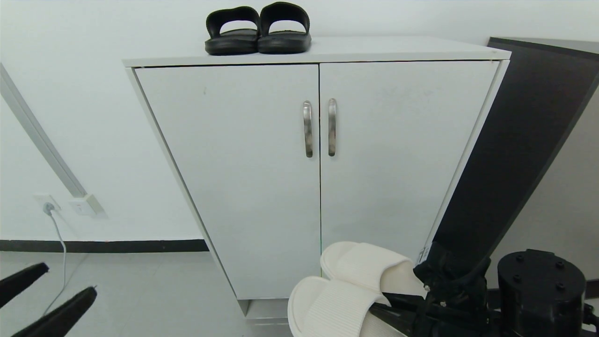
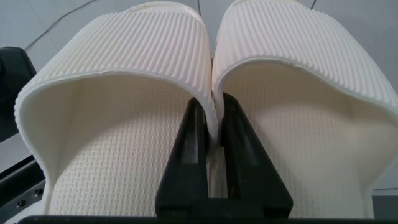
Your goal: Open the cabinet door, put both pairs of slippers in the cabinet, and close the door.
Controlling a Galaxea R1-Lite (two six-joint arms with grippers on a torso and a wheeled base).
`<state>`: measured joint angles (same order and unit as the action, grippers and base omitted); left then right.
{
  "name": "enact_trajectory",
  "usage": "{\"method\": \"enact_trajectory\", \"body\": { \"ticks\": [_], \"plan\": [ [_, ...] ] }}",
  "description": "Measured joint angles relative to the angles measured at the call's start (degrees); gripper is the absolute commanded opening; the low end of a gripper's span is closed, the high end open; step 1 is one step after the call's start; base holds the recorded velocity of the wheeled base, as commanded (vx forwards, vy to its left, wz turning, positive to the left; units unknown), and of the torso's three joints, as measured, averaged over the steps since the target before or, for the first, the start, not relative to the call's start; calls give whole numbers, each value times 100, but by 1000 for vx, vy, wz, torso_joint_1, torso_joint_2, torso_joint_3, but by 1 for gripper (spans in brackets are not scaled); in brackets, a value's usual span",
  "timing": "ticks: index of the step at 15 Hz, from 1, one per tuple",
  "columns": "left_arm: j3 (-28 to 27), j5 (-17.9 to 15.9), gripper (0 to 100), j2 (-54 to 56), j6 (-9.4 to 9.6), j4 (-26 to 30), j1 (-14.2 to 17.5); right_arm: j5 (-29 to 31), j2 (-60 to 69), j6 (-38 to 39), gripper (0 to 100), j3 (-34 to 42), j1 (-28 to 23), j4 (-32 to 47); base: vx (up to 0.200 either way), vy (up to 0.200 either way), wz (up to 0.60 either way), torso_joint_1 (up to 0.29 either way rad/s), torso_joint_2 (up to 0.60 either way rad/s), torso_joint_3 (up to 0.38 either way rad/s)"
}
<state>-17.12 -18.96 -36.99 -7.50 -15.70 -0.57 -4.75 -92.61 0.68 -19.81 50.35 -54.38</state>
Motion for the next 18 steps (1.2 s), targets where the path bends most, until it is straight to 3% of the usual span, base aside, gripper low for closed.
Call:
{"method": "enact_trajectory", "body": {
  "ticks": [2, 6, 9, 11, 13, 16, 18],
  "plan": [
    [-330, -67, 100, -636, 0, -461, -273, -6, -2, -6, 0, -4, 0, 0, 0, 0, 0, 0, 0, 0],
    [-1201, -63, 100, -1792, -13, -679, -1646, -6, -9, -2, 0, -9, 0, 0, 0, 0, 0, 0, 0, 0],
    [-1791, -50, 100, -2658, -20, -794, -2423, -224, -28, 11, 0, 2, -2, -5, 0, 0, 0, 0, 0, 0],
    [-2094, -41, 100, -3266, -73, -1285, -2870, -290, -35, 27, 0, 9, -29, -9, 0, 0, 0, 0, 0, 0],
    [-2403, 40, 100, -3873, -299, -2015, -3319, -299, -49, 29, 0, 9, -33, -9, 0, 0, 0, 0, 0, 0],
    [-3059, 155, 100, -4485, -411, -2077, -3807, -299, -55, 16, 0, 46, -35, 0, 0, 0, 0, 0, 0, 0],
    [-3618, -132, 100, -4809, -464, -1894, -3895, -282, -80, -11, 0, 88, -29, -5, 0, 0, 0, 0, 0, 0]
  ]
}}
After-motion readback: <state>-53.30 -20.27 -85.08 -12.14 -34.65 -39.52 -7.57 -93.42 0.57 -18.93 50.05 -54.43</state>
